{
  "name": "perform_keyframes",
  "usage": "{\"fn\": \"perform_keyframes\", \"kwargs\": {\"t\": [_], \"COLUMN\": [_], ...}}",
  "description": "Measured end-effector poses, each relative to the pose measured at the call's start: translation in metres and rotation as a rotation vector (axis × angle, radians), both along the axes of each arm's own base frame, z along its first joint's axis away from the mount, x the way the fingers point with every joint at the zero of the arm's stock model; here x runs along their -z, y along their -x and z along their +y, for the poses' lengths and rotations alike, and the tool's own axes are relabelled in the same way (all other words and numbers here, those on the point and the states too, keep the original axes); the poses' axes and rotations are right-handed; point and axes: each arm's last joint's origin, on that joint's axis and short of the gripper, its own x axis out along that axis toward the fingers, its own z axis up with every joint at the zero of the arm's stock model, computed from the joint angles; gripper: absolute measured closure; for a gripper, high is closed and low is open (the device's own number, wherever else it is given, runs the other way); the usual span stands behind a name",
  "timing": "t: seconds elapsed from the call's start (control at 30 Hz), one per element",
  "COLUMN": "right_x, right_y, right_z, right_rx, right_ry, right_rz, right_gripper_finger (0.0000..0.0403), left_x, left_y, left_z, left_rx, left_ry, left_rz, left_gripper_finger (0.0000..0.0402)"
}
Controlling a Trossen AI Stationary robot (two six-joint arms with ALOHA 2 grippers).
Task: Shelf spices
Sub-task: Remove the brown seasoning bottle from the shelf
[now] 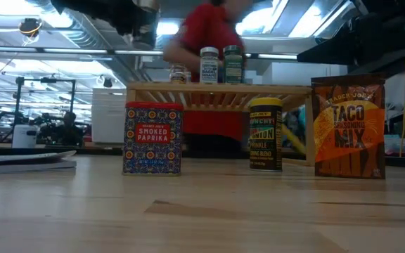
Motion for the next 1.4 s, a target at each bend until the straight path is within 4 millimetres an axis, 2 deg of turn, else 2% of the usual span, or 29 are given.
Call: {"fn": "perform_keyframes", "kwargs": {"t": [0.27,0.73,0.97,1.4], "right_x": [0.000,0.000,0.000,0.000], "right_y": [0.000,0.000,0.000,0.000], "right_z": [0.000,0.000,0.000,0.000], "right_rx": [0.000,0.000,0.000,0.000], "right_ry": [0.000,0.000,0.000,0.000], "right_rz": [0.000,0.000,0.000,0.000], "right_gripper_finger": [0.0205,0.0205,0.0205,0.0205], "left_x": [0.001,0.010,0.041,0.125], "left_y": [-0.001,-0.022,-0.032,-0.048], "left_z": [-0.036,-0.090,-0.115,-0.144], "left_rx": [-0.030,-0.048,-0.083,-0.068], "left_ry": [0.074,0.151,0.206,0.336], "left_rz": [0.060,0.087,0.075,-0.070], "left_gripper_finger": [0.0129,0.0132,0.0132,0.0132]}}
